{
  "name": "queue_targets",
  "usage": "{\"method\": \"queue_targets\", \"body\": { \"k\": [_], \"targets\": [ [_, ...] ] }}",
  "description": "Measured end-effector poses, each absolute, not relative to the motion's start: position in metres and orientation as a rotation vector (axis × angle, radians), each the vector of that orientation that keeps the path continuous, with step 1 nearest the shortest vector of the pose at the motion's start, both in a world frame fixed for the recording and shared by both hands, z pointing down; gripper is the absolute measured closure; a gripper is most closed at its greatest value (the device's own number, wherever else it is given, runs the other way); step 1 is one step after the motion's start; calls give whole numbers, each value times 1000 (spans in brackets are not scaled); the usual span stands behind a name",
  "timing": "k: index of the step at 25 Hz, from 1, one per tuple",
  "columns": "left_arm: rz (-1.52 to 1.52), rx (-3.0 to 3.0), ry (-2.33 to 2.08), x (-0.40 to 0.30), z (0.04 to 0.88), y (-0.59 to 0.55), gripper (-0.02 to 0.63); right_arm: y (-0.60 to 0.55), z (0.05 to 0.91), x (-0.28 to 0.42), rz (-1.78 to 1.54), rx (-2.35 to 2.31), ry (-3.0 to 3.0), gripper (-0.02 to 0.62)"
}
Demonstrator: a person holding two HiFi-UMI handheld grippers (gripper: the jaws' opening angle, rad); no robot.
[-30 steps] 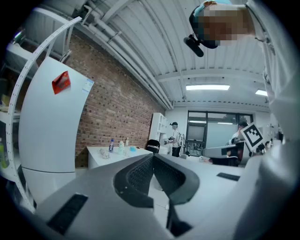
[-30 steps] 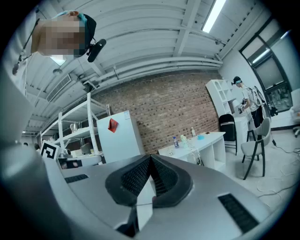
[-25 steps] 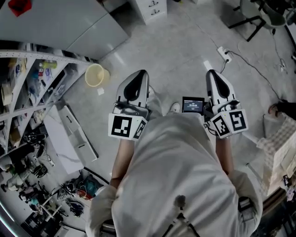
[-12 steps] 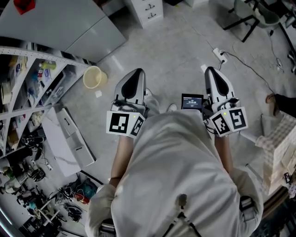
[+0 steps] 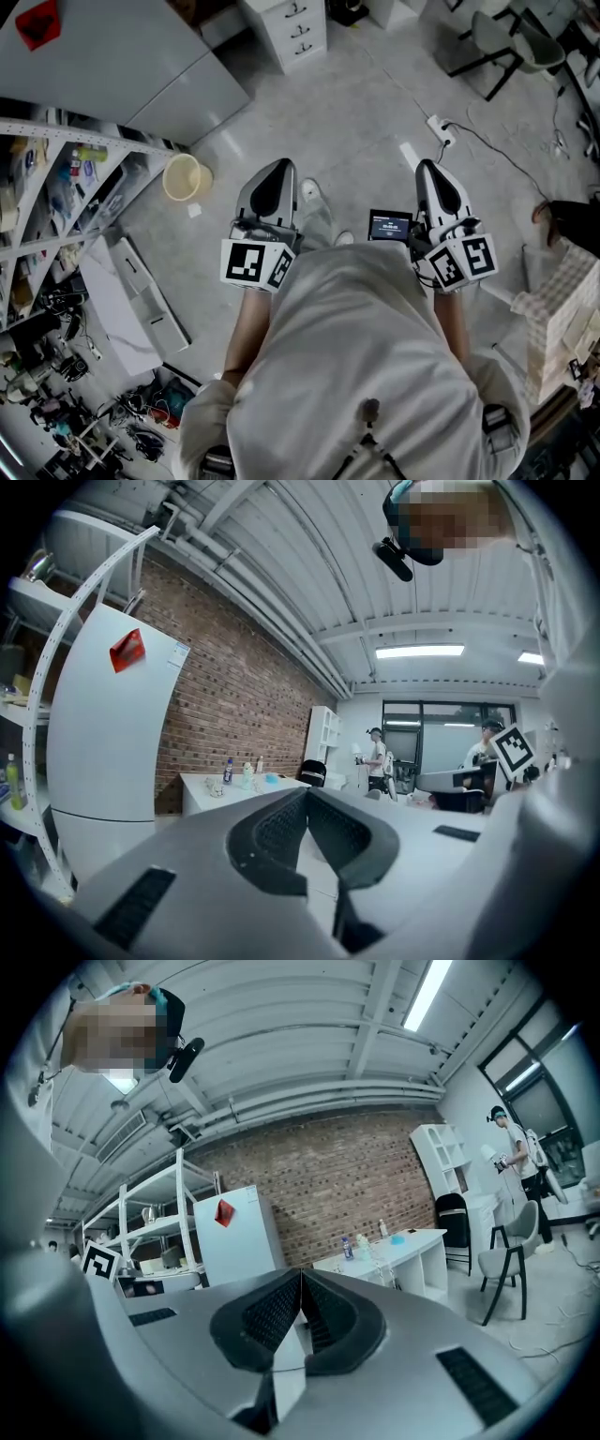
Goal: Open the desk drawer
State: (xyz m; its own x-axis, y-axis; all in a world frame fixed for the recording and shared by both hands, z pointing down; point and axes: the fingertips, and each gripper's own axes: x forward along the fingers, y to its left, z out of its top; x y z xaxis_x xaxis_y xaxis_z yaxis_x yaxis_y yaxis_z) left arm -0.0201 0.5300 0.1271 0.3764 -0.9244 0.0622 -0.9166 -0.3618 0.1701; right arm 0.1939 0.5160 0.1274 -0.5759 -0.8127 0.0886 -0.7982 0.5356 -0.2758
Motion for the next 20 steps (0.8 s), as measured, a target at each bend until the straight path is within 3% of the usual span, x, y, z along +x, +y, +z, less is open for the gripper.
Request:
{"method": "queue_targets", "body": {
  "k": [20],
  "targets": [
    [-174,2529,-1610,-113,106,352,598,333,88,111,-427,-1520,2584,569]
  ]
}}
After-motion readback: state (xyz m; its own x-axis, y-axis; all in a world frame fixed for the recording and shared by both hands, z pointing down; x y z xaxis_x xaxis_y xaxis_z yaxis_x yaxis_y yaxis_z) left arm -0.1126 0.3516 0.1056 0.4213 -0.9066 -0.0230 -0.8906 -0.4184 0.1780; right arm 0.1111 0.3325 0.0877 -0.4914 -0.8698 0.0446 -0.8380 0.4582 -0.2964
